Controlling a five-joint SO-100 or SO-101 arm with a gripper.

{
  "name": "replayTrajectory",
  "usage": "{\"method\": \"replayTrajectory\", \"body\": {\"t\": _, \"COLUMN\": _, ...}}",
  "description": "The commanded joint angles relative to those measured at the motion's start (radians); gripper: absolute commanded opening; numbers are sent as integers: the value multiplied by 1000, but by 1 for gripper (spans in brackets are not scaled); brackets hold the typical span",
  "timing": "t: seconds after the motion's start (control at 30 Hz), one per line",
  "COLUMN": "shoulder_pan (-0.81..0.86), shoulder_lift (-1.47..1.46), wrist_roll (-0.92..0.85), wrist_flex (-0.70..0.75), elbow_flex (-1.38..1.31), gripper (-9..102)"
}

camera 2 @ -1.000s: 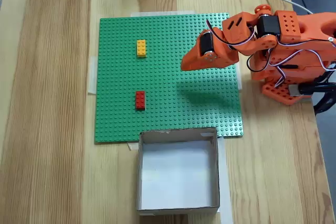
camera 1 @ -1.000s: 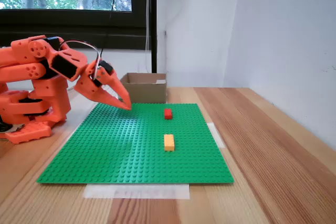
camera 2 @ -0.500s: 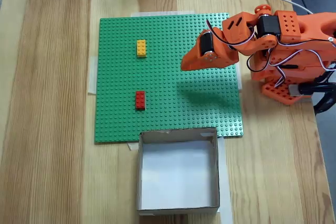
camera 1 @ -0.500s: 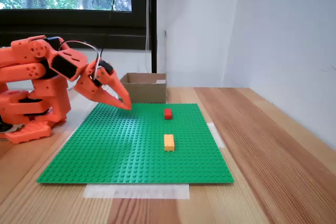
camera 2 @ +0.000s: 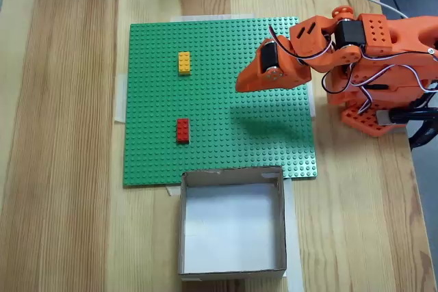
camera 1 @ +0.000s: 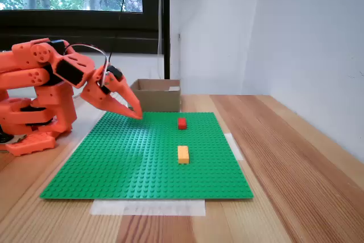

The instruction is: Pick the yellow lego block and put it in the box.

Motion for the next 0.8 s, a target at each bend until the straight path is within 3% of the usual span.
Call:
{"method": "replayTrajectory", "body": {"t": 0.0, "shoulder_pan": -5, "shoulder_lift": 5, "wrist_roll": 0, "wrist_flex": -9, "elbow_flex": 3, "gripper": -1}}
{"method": "replayTrajectory", "body": {"t": 0.77, "shoulder_pan": -8, "shoulder_lift": -9, "wrist_roll": 15, "wrist_flex": 8, "elbow_flex": -23, "gripper": -1}}
